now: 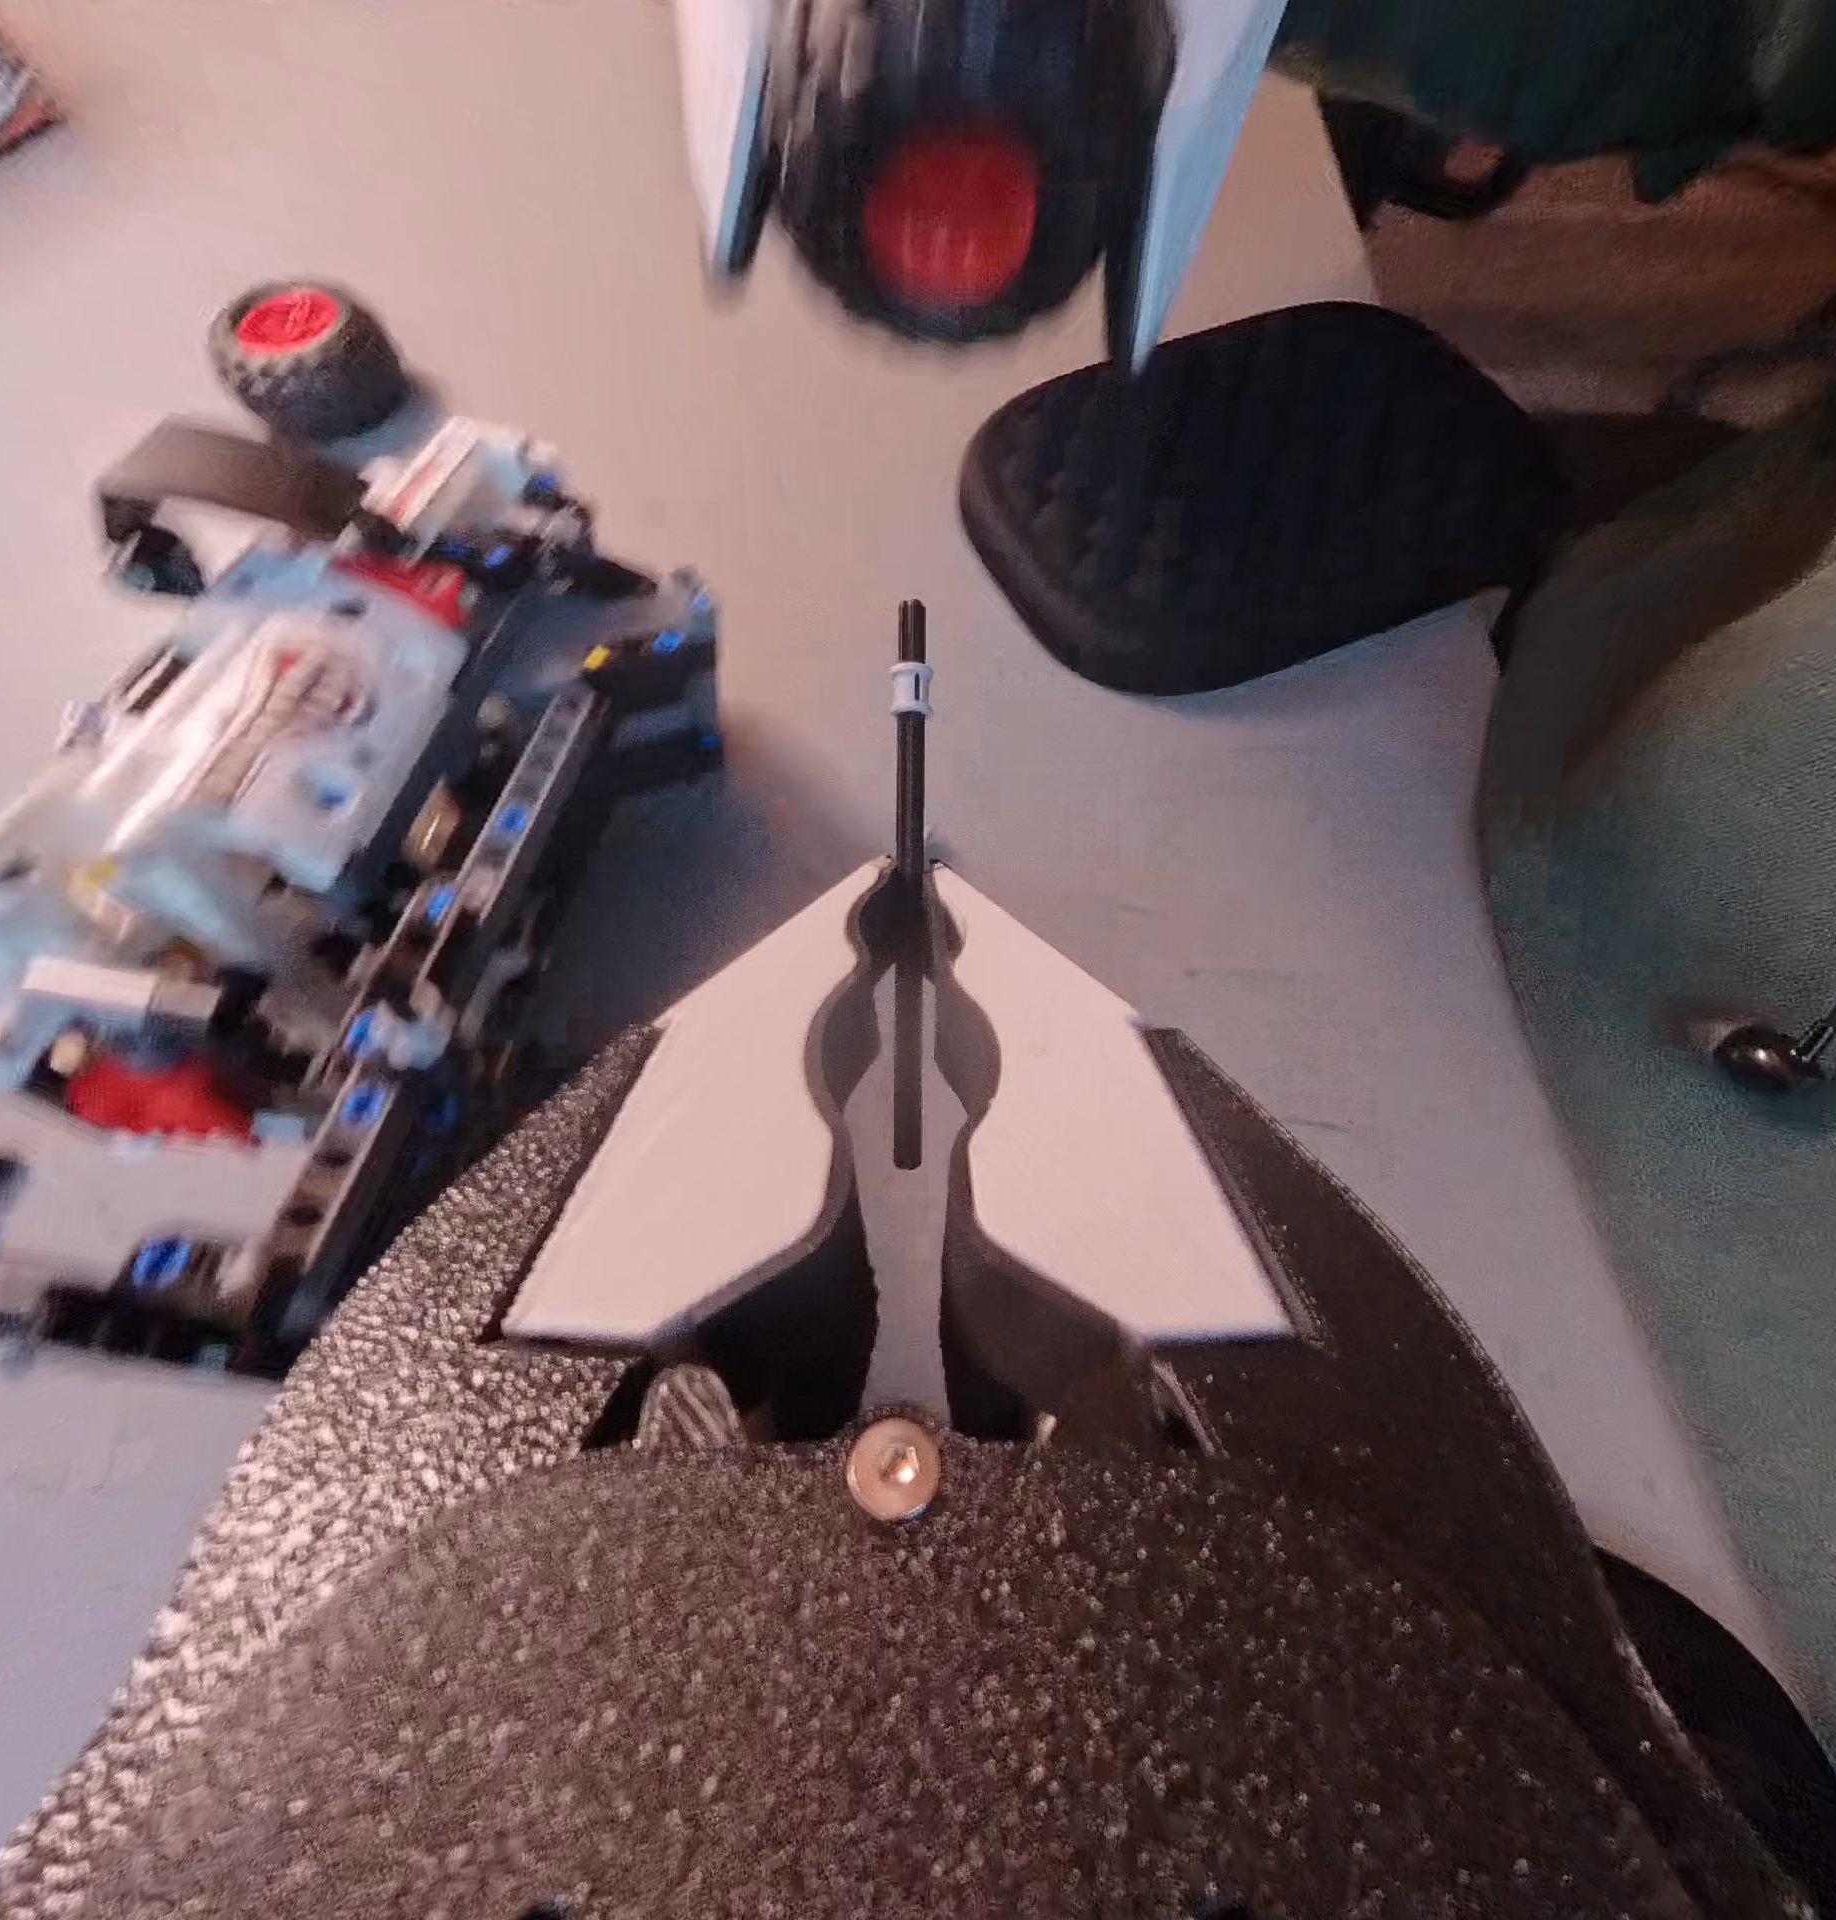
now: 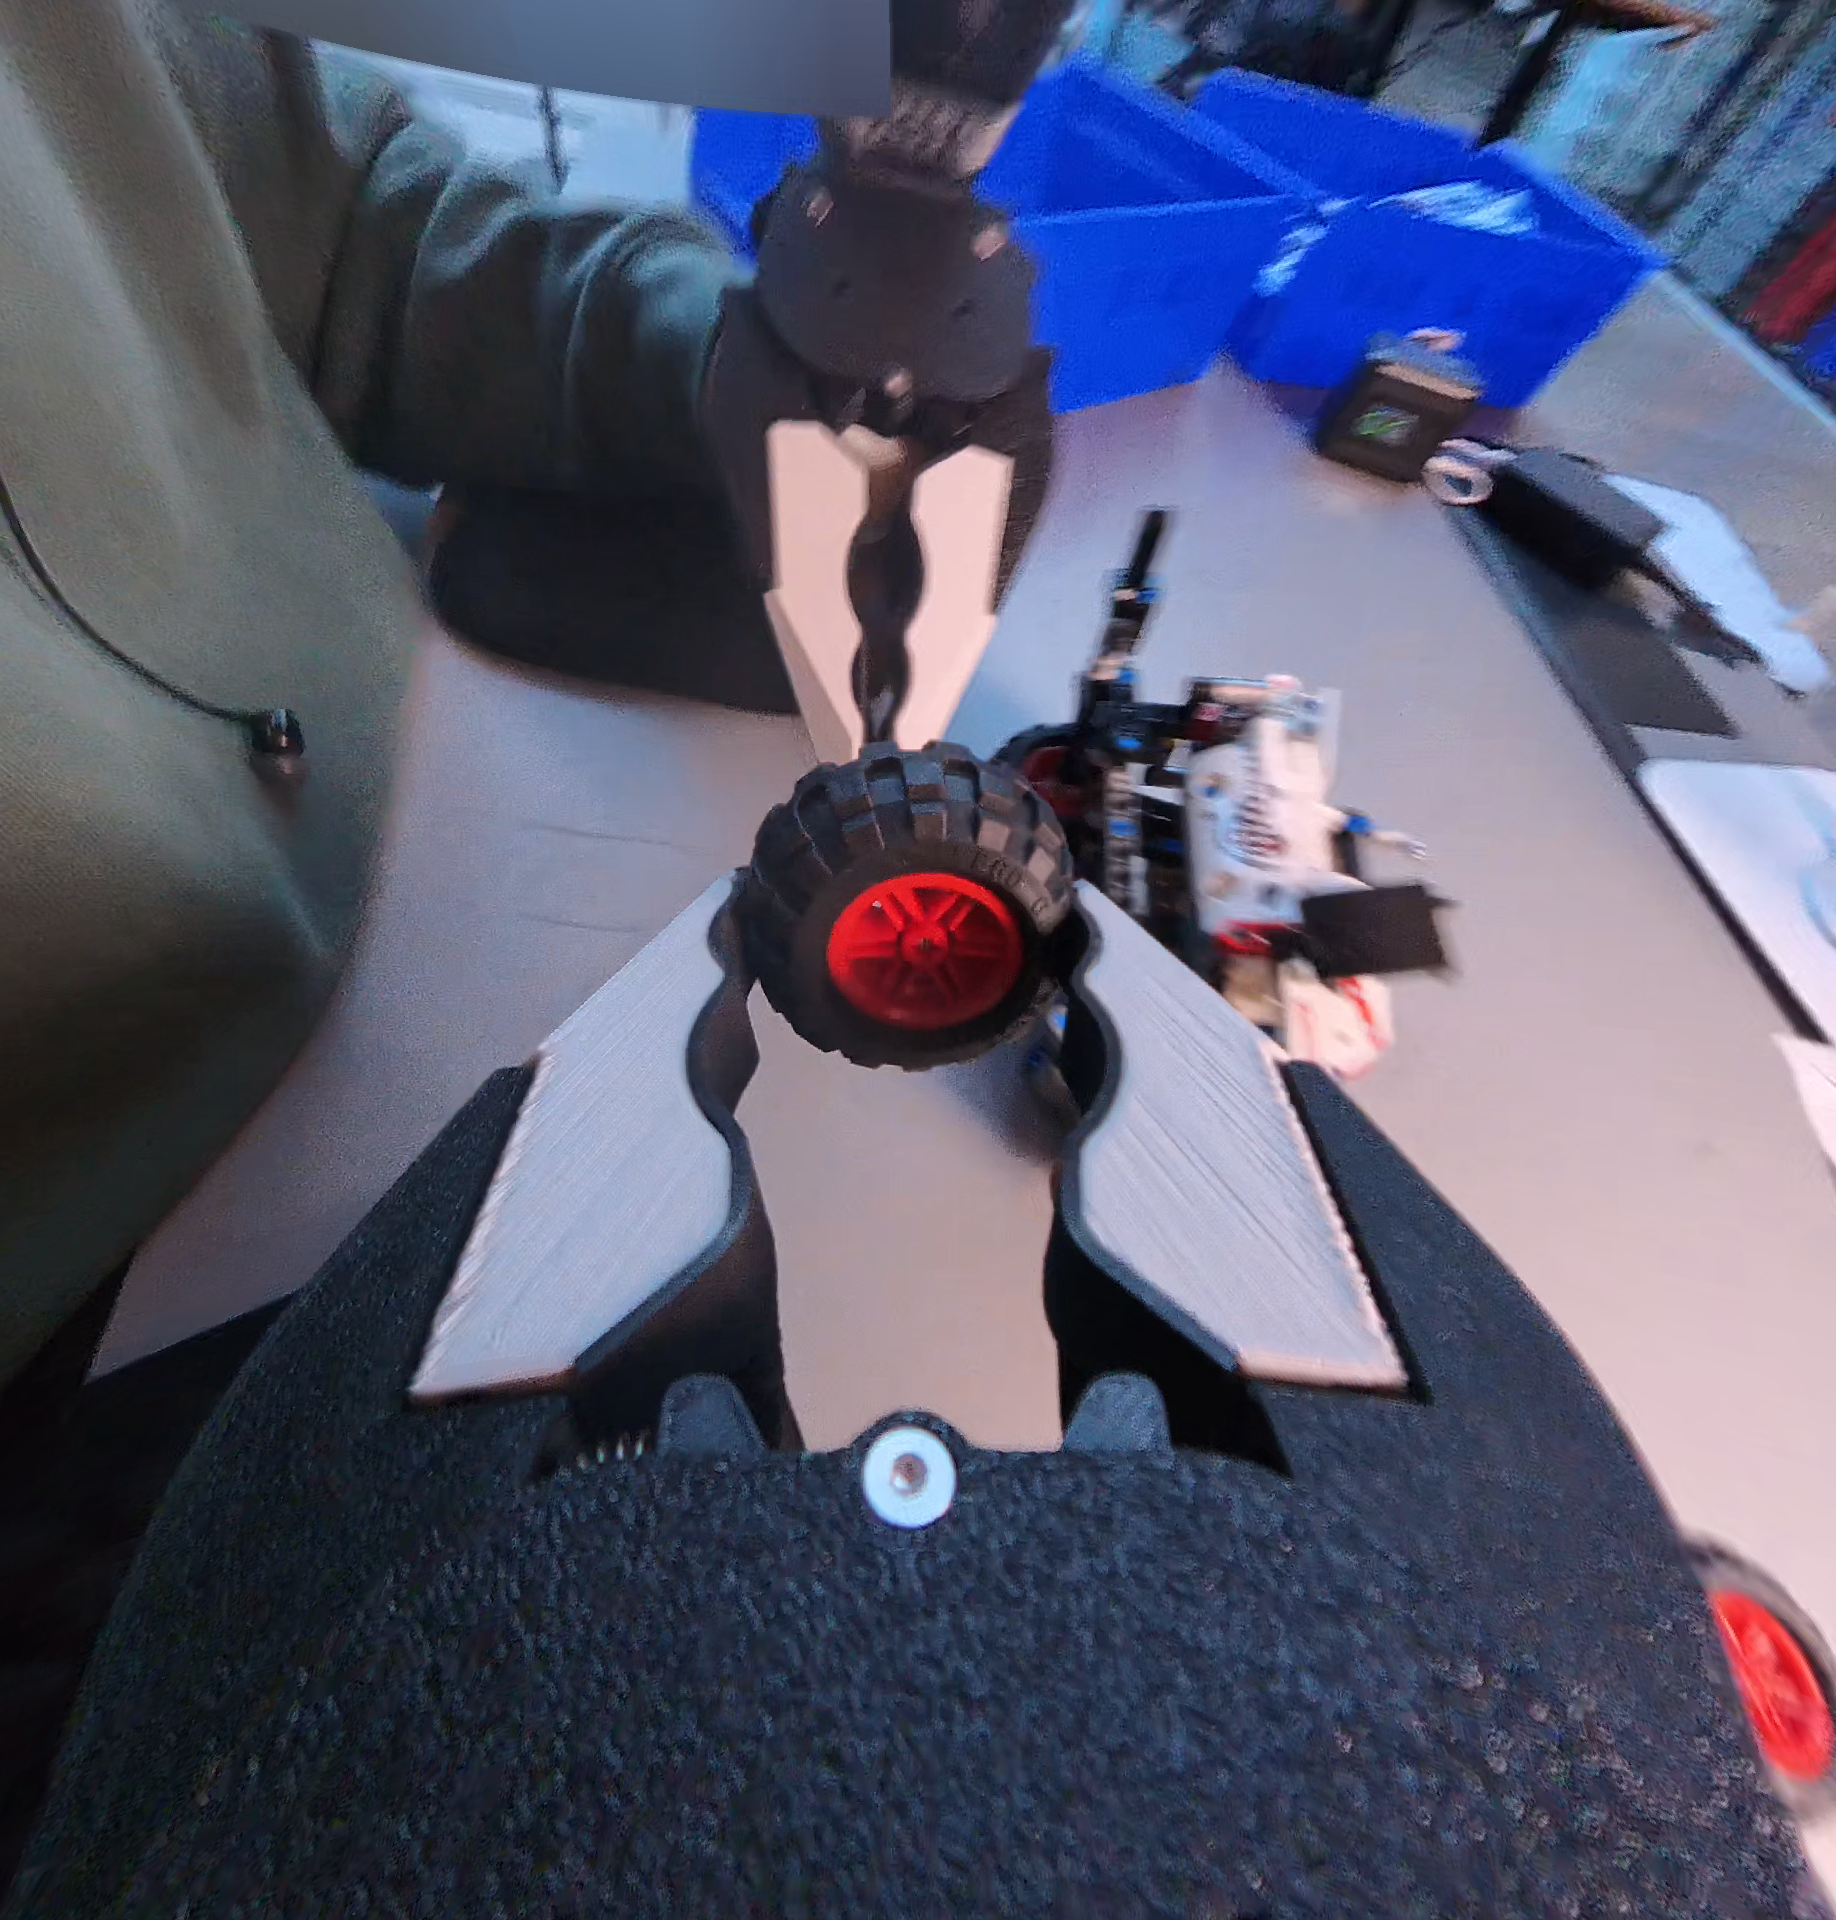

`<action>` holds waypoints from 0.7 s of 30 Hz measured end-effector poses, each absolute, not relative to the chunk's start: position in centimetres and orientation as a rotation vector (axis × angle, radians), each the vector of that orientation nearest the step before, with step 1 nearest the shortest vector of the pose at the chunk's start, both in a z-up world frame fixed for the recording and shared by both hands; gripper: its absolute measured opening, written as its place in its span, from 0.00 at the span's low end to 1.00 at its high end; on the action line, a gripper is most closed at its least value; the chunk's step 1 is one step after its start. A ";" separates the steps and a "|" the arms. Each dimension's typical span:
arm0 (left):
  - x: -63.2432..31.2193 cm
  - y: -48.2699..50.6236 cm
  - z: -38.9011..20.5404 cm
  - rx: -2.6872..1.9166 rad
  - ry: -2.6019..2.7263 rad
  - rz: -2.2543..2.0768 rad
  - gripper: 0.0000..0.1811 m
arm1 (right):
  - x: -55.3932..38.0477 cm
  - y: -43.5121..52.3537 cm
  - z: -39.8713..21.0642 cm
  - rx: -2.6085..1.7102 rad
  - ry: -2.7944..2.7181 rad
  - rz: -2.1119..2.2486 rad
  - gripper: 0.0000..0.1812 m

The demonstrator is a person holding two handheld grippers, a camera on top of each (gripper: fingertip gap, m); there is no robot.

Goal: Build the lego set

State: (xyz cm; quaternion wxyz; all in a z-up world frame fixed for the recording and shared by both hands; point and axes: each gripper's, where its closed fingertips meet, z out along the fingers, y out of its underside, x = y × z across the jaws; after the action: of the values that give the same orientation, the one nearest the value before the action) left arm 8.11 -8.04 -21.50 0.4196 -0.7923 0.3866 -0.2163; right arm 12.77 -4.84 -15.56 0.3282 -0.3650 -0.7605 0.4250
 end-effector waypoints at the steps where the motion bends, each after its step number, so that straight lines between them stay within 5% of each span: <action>1: 6.8 -8.2 -21.5 -1.995 0.901 -0.587 0.00 | 13.9 -3.1 -14.3 -1.007 -1.939 1.146 0.31; 11: 5.9 -7.5 -21.3 -1.993 0.853 -0.589 0.01 | 14.0 -2.3 -17.7 -1.149 -1.925 1.211 0.34; 21: 6.1 -7.3 -22.5 -2.019 0.885 -0.493 0.01 | 14.2 -1.0 -26.6 -1.280 -2.275 0.613 0.35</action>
State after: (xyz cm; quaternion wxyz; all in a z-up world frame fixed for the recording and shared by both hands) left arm 6.11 -7.34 -22.54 0.4272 -0.8082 0.3540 -0.1973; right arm 14.21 -1.01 -26.56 0.2280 -0.4647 -0.8261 0.2227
